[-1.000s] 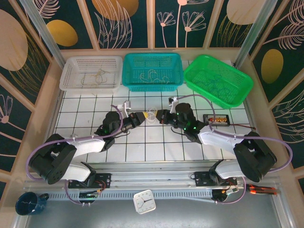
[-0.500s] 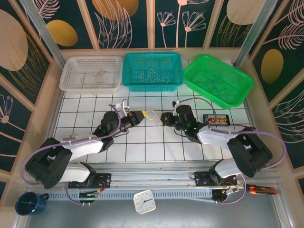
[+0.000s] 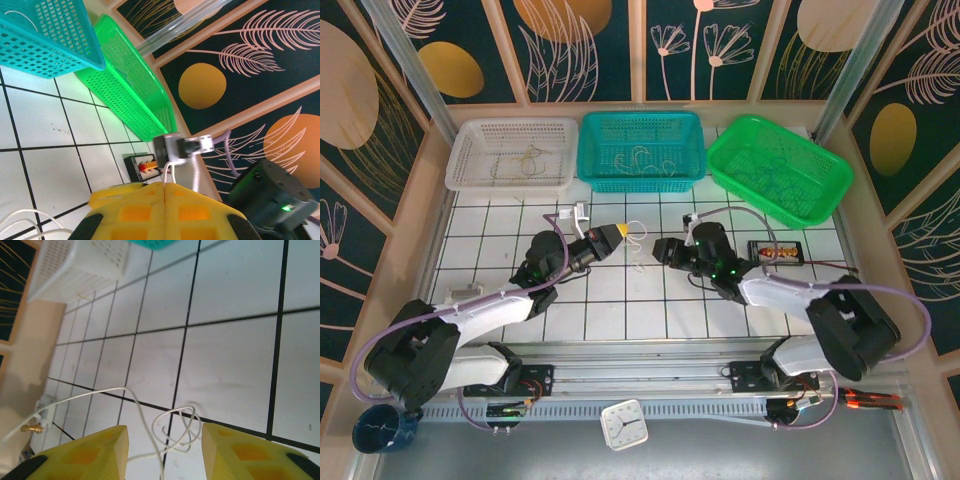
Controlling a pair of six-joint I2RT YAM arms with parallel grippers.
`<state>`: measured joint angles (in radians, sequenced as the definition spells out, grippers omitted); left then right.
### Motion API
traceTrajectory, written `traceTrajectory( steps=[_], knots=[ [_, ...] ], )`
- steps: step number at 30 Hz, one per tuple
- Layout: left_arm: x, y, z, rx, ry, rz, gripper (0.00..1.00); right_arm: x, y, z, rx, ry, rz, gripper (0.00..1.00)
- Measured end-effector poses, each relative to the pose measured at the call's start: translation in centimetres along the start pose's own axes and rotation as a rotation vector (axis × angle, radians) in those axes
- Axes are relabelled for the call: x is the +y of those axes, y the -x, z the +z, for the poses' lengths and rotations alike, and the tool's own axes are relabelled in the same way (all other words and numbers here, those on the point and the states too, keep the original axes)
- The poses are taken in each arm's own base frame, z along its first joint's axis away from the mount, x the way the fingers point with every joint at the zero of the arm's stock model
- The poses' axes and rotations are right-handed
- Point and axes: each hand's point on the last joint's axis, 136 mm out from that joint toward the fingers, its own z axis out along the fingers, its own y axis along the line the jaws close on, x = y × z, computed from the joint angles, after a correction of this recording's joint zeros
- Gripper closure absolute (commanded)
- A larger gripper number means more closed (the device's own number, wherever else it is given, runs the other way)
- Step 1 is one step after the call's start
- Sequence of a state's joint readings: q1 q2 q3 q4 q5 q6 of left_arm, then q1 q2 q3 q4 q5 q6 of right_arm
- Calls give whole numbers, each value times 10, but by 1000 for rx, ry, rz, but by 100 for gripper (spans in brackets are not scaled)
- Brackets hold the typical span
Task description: Untangle the cables
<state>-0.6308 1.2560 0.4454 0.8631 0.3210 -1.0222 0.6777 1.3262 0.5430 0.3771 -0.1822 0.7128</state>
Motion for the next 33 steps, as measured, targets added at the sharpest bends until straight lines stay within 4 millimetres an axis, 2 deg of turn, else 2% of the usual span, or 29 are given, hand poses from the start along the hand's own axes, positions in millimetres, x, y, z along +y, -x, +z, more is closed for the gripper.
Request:
traceTrajectory(
  steps=[7, 11, 16, 22, 24, 25, 28, 29, 33],
  knots=[
    [1, 2, 0, -13, 6, 9, 100, 32, 34, -36, -127, 58, -21, 44],
    [0, 3, 0, -15, 6, 13, 100, 50, 44, -47, -160, 120, -32, 40],
    [-4, 6, 1, -21, -4, 21, 100, 70, 43, -48, -148, 188, -52, 39],
    [-5, 7, 2, -22, -6, 25, 100, 89, 40, -32, -122, 236, -69, 39],
    [-5, 7, 2, -21, -6, 25, 100, 93, 39, -25, -109, 244, -72, 44],
    [-5, 7, 2, -21, -6, 25, 100, 94, 38, -23, -106, 246, -73, 50],
    [-5, 7, 2, -22, -7, 25, 100, 96, 36, -13, -94, 255, -73, 89],
    [-5, 7, 2, -22, -6, 25, 100, 95, 36, -11, -89, 254, -71, 98],
    [-6, 7, 2, -22, -7, 26, 100, 98, 39, -11, -88, 256, -80, 100]
  ],
)
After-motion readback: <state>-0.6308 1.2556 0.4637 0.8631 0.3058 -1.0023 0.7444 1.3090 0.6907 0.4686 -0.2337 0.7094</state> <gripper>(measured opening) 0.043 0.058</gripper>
